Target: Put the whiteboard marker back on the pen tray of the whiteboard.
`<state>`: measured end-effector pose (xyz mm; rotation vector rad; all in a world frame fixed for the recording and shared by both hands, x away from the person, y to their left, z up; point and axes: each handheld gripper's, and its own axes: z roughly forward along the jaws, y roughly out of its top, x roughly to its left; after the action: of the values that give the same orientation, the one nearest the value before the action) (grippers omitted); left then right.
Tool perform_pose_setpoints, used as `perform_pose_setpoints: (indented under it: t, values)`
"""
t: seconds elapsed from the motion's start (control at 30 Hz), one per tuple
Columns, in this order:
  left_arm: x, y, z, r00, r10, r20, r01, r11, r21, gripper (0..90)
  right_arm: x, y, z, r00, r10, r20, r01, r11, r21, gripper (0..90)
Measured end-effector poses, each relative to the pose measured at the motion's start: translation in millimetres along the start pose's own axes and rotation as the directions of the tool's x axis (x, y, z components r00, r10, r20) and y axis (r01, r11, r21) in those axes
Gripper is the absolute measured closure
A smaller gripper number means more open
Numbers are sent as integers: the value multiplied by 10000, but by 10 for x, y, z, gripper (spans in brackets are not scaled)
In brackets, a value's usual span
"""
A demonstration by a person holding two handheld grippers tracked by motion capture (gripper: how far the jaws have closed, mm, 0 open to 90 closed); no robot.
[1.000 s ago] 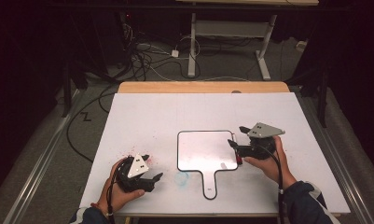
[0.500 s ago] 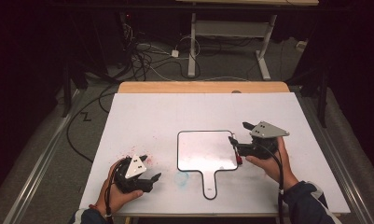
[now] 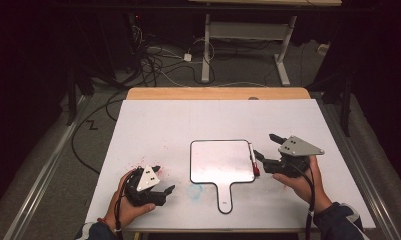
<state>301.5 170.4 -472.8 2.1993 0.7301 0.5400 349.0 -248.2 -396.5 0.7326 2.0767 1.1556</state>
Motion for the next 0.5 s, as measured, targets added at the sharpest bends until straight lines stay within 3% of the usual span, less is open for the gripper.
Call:
perform_pose_setpoints:
  t: [0.3,0.5]
  values:
    - [4,4,-6,10000,12,-31,-12,10000,-27,206,38,-40,-158,9998,-217,39,217,9998,-8,278]
    - [7,15,8,10000,-27,-66,26,10000,-44,206,39,-190,-300,9996,-277,76,277,9996,-69,276]
